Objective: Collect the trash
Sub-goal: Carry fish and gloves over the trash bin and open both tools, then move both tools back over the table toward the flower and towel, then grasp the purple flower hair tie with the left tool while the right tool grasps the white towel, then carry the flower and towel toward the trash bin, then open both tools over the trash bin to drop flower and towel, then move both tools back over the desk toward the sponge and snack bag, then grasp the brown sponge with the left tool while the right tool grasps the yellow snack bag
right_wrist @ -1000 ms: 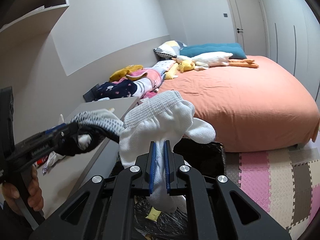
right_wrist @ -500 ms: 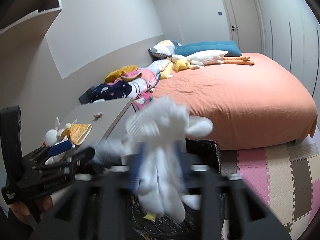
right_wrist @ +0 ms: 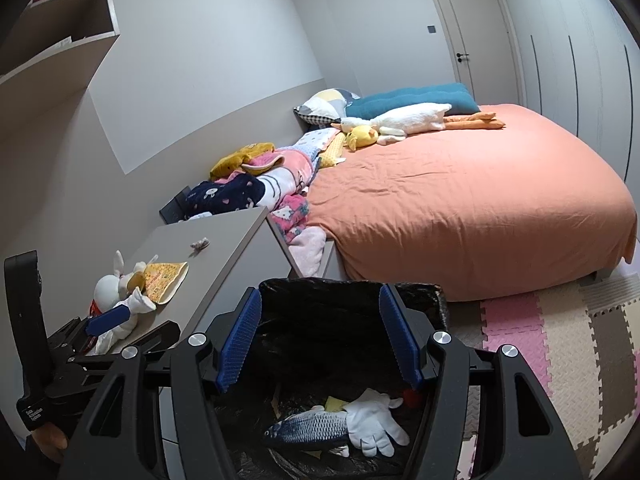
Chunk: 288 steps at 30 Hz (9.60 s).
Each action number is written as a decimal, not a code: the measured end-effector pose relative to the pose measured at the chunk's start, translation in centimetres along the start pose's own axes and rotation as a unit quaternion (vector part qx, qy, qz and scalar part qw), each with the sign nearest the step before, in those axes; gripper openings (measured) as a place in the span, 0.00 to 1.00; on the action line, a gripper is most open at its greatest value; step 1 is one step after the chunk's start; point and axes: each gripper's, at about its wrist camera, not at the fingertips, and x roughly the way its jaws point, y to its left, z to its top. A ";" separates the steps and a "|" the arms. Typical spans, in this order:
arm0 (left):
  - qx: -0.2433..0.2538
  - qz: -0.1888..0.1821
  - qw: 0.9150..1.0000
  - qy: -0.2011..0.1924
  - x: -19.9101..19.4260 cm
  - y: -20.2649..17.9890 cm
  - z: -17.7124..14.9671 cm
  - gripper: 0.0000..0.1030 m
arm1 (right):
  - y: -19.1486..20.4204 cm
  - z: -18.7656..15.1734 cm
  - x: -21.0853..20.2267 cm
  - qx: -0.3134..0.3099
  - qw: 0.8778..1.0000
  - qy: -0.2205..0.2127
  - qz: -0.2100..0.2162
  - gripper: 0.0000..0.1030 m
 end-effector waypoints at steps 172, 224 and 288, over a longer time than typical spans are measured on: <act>-0.048 0.063 0.997 0.010 -3.3 9.0 -0.8 0.30 | 10.8 0.9 5.1 -0.107 0.992 0.039 0.061 0.31; 0.023 0.005 0.998 0.063 1.0 3.9 -2.9 0.94 | 2.1 1.5 3.2 -0.005 1.000 0.018 -0.007 0.71; -0.178 0.036 0.980 0.076 8.7 20.0 -0.8 0.40 | 15.5 1.4 17.4 -0.182 0.977 0.073 0.086 0.93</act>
